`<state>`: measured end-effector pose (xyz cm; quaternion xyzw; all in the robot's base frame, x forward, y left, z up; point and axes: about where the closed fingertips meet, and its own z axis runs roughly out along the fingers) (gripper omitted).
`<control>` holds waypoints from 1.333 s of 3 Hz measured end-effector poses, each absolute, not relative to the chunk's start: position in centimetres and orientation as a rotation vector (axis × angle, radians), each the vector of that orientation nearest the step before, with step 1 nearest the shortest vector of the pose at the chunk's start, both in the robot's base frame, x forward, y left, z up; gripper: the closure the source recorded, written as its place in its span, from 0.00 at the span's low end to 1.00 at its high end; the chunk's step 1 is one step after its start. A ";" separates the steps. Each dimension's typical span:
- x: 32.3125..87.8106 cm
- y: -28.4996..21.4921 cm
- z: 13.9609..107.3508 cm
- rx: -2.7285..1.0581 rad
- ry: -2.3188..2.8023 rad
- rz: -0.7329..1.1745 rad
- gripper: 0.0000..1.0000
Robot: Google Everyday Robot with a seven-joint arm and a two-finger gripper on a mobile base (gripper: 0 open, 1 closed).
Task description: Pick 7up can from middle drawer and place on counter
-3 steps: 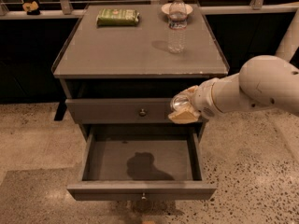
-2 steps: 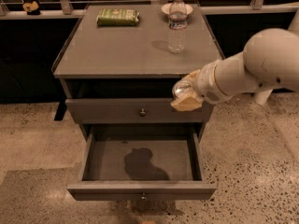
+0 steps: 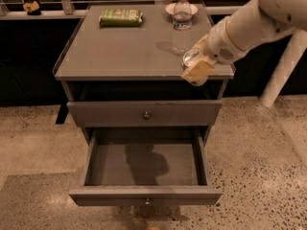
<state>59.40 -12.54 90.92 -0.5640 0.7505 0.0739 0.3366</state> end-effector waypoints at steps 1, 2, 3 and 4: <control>63.4 -14.4 91.8 -1.519 1.938 0.288 1.00; 63.4 -14.4 91.9 -1.519 1.937 0.287 1.00; 64.6 -14.2 92.6 -1.543 1.932 0.293 1.00; 66.8 -13.4 91.1 -1.601 1.969 0.391 1.00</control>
Offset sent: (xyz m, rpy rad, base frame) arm 0.0250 -0.0106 -0.0066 0.0164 0.0642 0.0564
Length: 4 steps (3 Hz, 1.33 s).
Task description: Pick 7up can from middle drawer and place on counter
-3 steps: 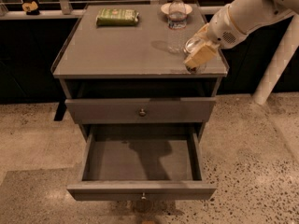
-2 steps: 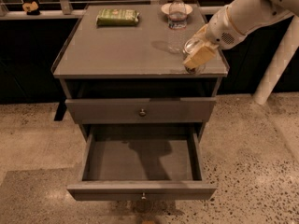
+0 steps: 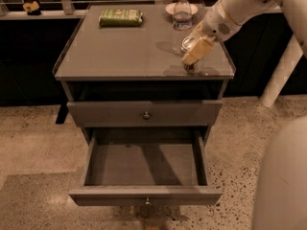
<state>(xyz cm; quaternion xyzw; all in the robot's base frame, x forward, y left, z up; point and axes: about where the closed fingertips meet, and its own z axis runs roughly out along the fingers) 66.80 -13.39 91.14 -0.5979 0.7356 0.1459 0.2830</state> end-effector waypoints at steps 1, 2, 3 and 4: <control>67.9 -12.7 89.0 -1.636 2.024 0.493 1.00; 67.9 -12.7 89.4 -1.635 2.024 0.493 1.00; 67.8 -14.0 89.1 -1.603 2.059 0.530 1.00; 67.8 -14.0 89.1 -1.603 2.059 0.530 1.00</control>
Offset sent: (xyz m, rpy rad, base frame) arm 0.0998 -0.0512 -0.0182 0.1062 0.2935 0.0127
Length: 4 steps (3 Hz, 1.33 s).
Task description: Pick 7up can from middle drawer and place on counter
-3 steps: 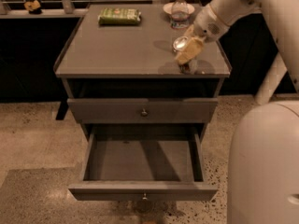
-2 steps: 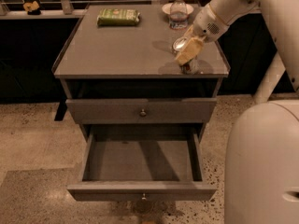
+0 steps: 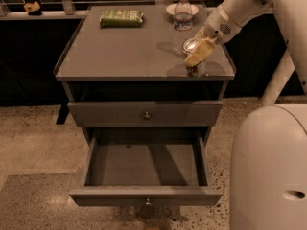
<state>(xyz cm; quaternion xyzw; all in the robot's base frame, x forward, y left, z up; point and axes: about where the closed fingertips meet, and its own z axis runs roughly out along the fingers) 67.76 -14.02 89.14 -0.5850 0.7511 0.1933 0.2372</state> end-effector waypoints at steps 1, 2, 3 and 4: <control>67.8 -14.0 89.4 -1.603 2.059 0.530 1.00; 67.9 -13.7 89.2 -1.604 2.073 0.565 1.00; 68.2 -14.1 89.5 -1.579 2.095 0.584 1.00; 68.9 -13.9 89.5 -1.564 2.090 0.575 1.00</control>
Offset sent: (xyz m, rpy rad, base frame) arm 0.0962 -0.0239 0.0491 0.0758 -0.0215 0.0151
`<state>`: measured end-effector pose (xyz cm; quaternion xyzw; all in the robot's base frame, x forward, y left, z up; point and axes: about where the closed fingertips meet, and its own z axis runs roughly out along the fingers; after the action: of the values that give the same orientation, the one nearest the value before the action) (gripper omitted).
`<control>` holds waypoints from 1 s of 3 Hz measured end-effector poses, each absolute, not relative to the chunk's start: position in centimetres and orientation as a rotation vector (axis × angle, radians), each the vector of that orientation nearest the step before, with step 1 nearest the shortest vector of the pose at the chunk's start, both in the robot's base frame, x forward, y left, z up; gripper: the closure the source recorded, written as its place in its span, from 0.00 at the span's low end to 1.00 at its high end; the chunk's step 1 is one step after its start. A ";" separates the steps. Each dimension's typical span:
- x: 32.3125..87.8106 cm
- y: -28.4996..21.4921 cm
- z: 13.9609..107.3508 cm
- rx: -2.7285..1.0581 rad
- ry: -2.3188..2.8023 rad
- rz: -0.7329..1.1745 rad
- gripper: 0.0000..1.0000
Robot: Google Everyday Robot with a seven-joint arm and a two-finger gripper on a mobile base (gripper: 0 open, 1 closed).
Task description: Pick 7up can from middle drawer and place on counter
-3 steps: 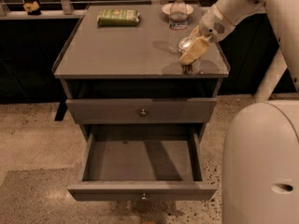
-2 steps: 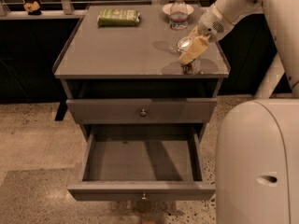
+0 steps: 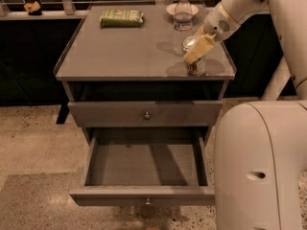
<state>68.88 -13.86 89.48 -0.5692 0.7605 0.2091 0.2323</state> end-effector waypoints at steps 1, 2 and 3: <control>70.1 -13.1 90.8 -1.566 2.064 0.525 1.00; 71.2 -12.2 92.7 -1.563 2.019 0.478 1.00; 72.0 -11.9 93.0 -1.544 2.003 0.463 1.00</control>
Offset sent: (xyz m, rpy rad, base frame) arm 0.0694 -0.0028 0.0952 -0.0257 -0.1237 0.0378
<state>71.95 -11.87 92.95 -0.5764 0.7475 0.1728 0.2814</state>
